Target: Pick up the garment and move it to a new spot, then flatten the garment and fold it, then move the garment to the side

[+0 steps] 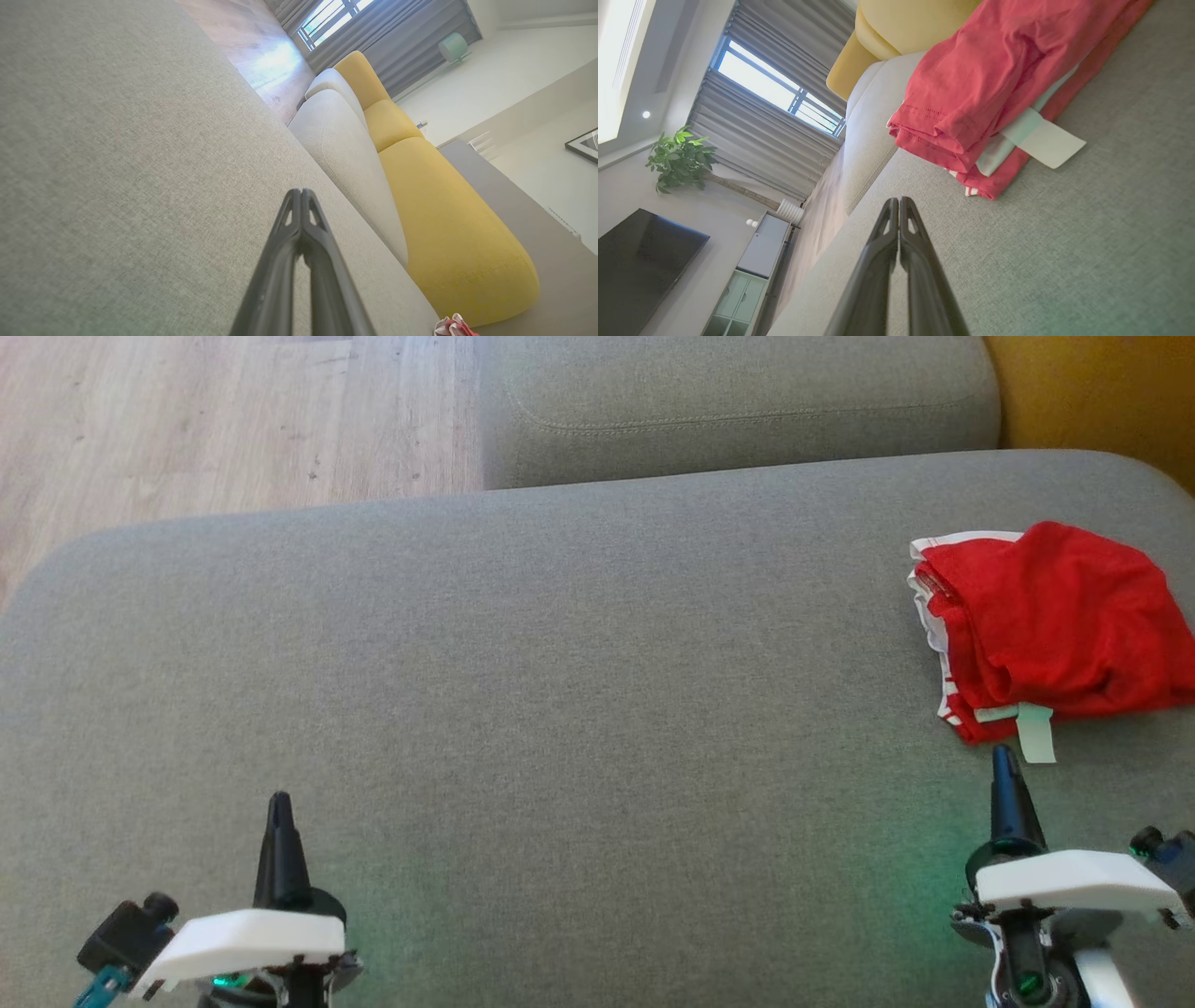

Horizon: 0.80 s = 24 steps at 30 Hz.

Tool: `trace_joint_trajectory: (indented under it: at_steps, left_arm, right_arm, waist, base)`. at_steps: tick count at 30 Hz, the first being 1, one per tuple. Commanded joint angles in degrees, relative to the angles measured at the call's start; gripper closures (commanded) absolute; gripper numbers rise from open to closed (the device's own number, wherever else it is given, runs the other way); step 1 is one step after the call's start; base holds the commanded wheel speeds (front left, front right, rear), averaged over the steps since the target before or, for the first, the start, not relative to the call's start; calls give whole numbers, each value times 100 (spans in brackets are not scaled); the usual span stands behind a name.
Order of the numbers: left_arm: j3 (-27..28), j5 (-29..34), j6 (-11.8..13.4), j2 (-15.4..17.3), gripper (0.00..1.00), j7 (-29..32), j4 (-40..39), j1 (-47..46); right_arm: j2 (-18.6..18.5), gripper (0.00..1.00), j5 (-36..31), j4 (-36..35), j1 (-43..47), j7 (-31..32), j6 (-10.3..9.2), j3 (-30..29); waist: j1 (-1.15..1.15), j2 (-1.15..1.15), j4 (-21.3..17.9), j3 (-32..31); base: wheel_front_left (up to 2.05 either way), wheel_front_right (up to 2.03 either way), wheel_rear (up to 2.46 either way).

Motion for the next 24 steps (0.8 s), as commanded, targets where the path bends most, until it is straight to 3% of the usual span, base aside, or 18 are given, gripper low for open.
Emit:
trace_joint_trajectory:
  at_steps: [1, 24]
  left_arm:
    - [178, -155, -38, 54, 100, 56, -172, -328]
    - [469, -1475, -56, 59, 100, 437, -165, -400]
  right_arm:
    - [-68, 100, 182, -213, -294, 42, 24, 17]
    - [-69, 100, 1603, -333, -325, 420, 32, -166]
  waist:
    - [0, 0, 0, -2]
    - [0, 0, -7, -36]
  base:
    - [0, 0, 0]
    - [0, 0, 0]
